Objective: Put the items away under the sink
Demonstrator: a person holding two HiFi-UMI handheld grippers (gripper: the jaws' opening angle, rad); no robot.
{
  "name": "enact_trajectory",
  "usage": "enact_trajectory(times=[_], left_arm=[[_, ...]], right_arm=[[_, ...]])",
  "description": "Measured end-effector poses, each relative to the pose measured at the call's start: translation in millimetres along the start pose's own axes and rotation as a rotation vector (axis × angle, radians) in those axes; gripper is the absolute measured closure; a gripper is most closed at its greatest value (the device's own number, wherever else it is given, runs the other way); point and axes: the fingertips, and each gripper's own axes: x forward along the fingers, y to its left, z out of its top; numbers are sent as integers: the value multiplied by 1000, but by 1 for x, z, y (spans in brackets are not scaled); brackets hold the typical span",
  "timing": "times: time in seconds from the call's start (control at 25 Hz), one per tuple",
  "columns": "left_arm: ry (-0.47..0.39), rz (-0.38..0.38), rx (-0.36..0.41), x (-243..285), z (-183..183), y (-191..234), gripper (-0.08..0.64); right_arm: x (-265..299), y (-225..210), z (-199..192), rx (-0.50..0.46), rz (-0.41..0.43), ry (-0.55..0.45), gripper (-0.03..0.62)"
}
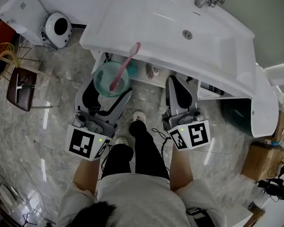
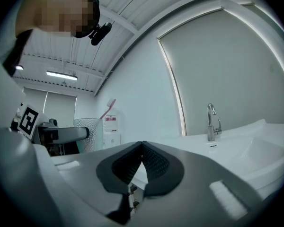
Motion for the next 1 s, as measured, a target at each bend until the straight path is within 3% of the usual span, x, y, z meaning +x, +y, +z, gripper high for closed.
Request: enact_trajectory(times=[0.68,1.0], left_arm=[[51,0,-24,13,-200,42,215],[19,-20,-8,21,-305,62,215]], right_arm=[[43,-25,-196,8,69,27,581],[60,-42,-307,-25,105,51,581]])
